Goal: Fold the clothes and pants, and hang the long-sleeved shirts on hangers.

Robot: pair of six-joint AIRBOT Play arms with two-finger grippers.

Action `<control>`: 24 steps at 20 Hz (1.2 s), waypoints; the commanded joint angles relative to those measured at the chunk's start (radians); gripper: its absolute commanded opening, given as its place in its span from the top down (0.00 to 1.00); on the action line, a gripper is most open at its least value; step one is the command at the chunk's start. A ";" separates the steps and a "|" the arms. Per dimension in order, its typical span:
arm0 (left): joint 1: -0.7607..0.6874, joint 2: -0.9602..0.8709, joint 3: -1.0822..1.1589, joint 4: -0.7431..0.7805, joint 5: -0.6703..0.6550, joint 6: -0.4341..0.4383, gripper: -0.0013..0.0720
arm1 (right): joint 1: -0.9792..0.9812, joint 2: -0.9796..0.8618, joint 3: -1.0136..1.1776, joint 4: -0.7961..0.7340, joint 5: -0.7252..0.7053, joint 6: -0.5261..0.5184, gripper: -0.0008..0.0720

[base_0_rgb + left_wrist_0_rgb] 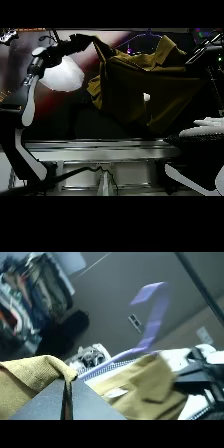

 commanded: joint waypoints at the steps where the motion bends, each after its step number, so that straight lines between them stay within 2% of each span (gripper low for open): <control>1: 0.006 0.106 0.002 0.000 0.029 0.085 0.97 | 0.001 -0.023 -0.016 -0.027 -0.013 0.000 0.95; 3: 0.010 0.153 0.002 0.017 0.029 0.143 0.97 | 0.001 -0.020 -0.016 -0.028 -0.023 0.000 0.95; 5: 0.010 0.180 0.002 0.056 -0.002 0.124 0.97 | 0.001 -0.019 -0.013 -0.035 -0.033 0.000 0.95; 8: 0.002 0.211 0.002 0.056 -0.153 0.099 0.97 | 0.001 -0.019 -0.013 -0.085 -0.092 0.033 0.95; 10: -0.005 0.233 0.002 0.056 -0.225 0.097 0.97 | 0.000 -0.011 -0.013 -0.152 -0.181 0.128 0.95; 13: -0.030 0.259 0.002 0.103 -0.344 0.061 0.97 | 0.000 0.031 -0.013 -0.174 -0.394 0.270 0.95; 16: -0.120 0.271 0.002 0.196 -0.458 0.026 0.97 | 0.001 0.077 -0.011 -0.172 -0.509 0.295 0.95; 18: -0.201 0.278 0.002 0.213 -0.435 0.027 0.97 | 0.001 0.092 0.003 -0.172 -0.484 0.295 0.95; 20: -0.277 0.278 0.002 0.214 -0.356 0.028 0.96 | 0.001 0.113 0.013 -0.171 -0.467 0.295 0.95; 21: -0.311 0.277 0.002 0.214 -0.319 0.031 0.88 | 0.001 0.125 0.013 -0.171 -0.469 0.295 0.95; 22: -0.336 0.277 0.002 0.219 -0.285 0.039 0.54 | 0.001 0.138 0.013 -0.172 -0.472 0.295 0.95; 23: -0.357 0.277 0.002 0.240 -0.248 0.035 0.28 | 0.000 0.150 0.013 -0.175 -0.472 0.295 0.95; 24: -0.371 0.277 0.002 0.263 -0.225 0.028 0.26 | 0.000 0.159 0.013 -0.179 -0.472 0.295 0.95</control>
